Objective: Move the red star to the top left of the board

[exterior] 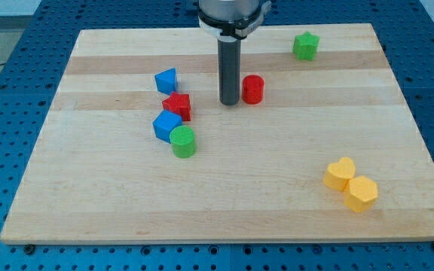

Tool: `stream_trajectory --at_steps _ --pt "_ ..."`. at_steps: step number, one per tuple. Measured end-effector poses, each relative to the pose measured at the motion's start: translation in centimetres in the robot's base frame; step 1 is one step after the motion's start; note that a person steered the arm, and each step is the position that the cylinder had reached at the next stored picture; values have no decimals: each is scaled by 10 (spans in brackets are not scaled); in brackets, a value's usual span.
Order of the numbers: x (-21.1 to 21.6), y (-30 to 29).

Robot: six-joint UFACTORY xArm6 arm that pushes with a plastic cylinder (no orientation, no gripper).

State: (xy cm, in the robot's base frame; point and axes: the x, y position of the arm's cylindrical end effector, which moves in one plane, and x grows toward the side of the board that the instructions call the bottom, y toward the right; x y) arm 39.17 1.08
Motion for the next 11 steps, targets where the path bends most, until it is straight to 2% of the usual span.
stream_trajectory --at_steps 1,2,3,5,7,8,9,10,11 --pt "-17 37" --pt "-2 25" --pt "15 -67" --pt "13 -172" --pt "60 -181" --pt "100 -212" --pt "90 -241" --pt "57 -216" --pt "24 -215"
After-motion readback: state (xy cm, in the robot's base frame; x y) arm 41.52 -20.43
